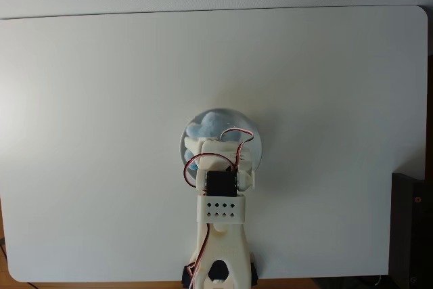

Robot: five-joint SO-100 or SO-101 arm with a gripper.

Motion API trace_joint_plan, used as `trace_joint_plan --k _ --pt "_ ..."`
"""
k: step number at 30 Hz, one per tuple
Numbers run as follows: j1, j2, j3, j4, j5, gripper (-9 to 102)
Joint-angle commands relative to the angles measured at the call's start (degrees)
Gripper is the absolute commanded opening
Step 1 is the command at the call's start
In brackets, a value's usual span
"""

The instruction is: Grasp a skyblue doll and put it into the bowl.

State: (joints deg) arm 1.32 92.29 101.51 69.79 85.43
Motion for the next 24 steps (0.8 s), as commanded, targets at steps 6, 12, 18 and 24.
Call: trace_joint_plan --k 6,12,18,24 --pt "2.29 2.29 -0.79 -0.62 -0.26 76" --pt "3.34 2.37 -0.97 -0.62 -0.26 75" --pt "3.34 2.37 -2.37 -0.62 -0.18 60" --pt "2.46 9.32 -2.81 -0.62 -0.18 26"
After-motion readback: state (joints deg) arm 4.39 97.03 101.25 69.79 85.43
